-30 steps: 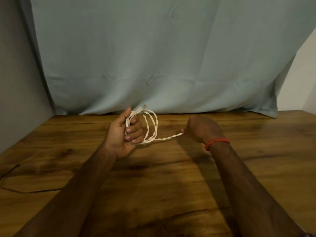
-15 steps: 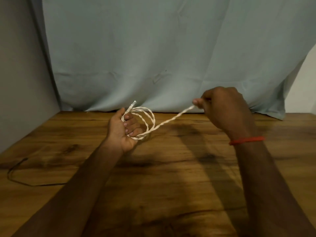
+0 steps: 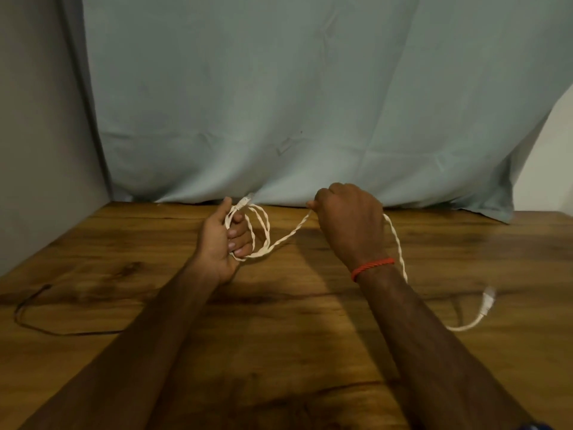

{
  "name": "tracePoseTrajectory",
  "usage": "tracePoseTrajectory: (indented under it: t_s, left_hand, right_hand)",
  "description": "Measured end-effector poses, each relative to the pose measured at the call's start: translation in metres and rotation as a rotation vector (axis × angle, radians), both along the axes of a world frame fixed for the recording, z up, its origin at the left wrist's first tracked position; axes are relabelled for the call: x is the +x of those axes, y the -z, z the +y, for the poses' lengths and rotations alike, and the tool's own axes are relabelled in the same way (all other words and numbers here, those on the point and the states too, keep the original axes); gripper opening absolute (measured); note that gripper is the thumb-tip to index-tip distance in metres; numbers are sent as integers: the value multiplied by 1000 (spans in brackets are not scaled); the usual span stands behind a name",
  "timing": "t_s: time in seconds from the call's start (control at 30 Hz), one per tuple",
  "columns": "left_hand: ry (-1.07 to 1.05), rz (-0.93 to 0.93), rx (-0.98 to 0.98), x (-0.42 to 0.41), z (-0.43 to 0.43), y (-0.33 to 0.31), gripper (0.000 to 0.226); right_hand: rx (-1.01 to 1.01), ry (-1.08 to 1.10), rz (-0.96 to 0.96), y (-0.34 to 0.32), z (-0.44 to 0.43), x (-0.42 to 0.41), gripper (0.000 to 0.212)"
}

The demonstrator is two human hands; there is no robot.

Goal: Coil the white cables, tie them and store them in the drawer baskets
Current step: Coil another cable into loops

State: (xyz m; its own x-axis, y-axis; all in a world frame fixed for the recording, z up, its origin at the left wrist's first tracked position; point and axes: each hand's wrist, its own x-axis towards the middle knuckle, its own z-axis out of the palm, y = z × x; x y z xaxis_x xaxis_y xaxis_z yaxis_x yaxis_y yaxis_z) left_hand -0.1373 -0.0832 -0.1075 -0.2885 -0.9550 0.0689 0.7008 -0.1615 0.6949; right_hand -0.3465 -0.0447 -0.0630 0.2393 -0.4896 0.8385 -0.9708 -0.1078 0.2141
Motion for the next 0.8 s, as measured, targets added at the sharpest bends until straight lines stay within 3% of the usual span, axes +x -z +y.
tracePoseTrajectory:
  t_s: [0.3,0.37,0.47,0.67,0.8]
  left_hand:
    - [125,-138,-154,-20,13,-4,46]
    - [100,-196,-170,-23,14,-4,47]
    - [26,-299,-217,-25,15,-3,46]
    - [-73,-354,-337,-26,16,0,49]
    - [-87,-518,-468,-25,17,0,47]
  right_hand:
    - [181,-259,-746,19,-7,20,8]
    - [190,-356,-840,17,-8,23,13]
    - [165,-437,-786,14,-2,31,21]
    - [169,-387,-364,13,12,44,49]
    - [193,-342,-334,11,12,36,52]
